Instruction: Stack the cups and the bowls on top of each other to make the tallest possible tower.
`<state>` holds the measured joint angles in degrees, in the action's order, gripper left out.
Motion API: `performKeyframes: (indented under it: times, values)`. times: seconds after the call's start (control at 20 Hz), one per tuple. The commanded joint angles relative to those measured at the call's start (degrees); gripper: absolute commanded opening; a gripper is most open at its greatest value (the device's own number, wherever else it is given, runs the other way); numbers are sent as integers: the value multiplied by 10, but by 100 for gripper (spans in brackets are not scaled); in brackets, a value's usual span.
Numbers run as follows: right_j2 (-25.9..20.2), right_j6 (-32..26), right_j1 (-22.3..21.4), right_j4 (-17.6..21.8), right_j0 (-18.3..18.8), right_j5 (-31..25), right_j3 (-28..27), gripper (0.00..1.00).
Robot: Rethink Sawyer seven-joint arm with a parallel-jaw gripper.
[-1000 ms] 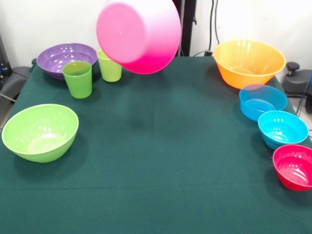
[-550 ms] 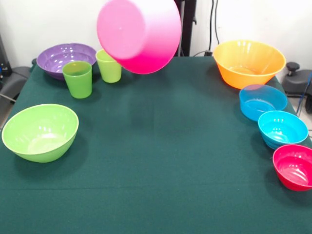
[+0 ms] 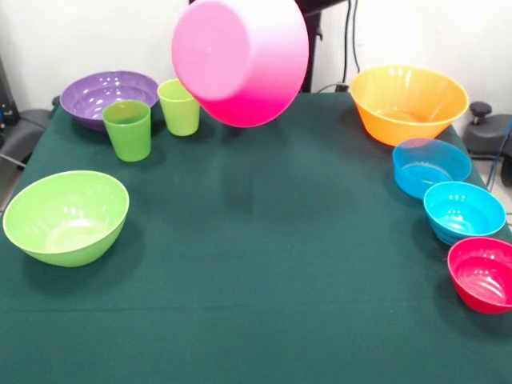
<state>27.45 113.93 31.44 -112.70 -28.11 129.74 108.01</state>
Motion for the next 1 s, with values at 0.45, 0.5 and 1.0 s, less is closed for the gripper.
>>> performKeyframes:
  times: [0.45,0.5,1.0]
  values:
    - [-84,42,61,39,29,-9,-161,100]
    - [-82,42,65,42,32,-9,-165,100]
    - [-90,28,82,67,42,8,-216,100]
